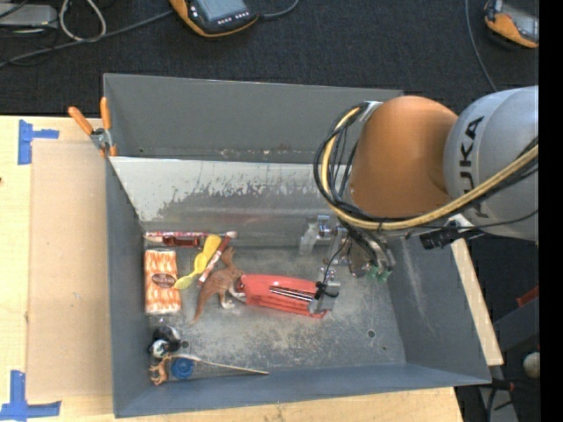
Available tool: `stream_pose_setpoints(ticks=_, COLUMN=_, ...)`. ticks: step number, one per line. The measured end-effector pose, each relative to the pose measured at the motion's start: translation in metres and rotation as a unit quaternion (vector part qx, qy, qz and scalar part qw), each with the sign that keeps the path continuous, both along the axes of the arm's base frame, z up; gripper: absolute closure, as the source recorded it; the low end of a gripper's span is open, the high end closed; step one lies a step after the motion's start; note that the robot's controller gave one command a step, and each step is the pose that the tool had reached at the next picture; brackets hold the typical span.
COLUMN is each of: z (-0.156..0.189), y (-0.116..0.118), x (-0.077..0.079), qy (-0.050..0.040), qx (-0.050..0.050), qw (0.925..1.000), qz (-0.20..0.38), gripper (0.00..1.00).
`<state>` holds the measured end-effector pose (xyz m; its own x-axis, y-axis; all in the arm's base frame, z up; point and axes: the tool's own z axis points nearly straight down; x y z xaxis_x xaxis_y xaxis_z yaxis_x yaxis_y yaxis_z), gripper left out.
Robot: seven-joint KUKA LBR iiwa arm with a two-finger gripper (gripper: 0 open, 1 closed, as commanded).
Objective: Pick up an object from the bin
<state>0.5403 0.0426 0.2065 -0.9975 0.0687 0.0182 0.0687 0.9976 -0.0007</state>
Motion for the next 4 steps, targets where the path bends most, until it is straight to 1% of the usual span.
stream_pose_setpoints(ticks=1, z=-0.060, y=0.008, x=-0.001, qy=-0.0034, qx=0.000, qw=1.0000, qz=-0.003, gripper=0.00)
stream_pose_setpoints(ticks=2, z=-0.135, y=-0.003, x=0.005, qy=-0.0059, qx=0.000, qw=0.9997, qz=-0.026, gripper=0.00)
stream_pose_setpoints(ticks=3, z=-0.136, y=-0.008, x=0.008, qy=-0.0048, qx=0.001, qw=0.9995, qz=-0.032, gripper=1.00)
stream_pose_setpoints(ticks=4, z=-0.135, y=-0.008, x=0.008, qy=-0.0049, qx=0.001, qw=0.9995, qz=-0.032, gripper=1.00)
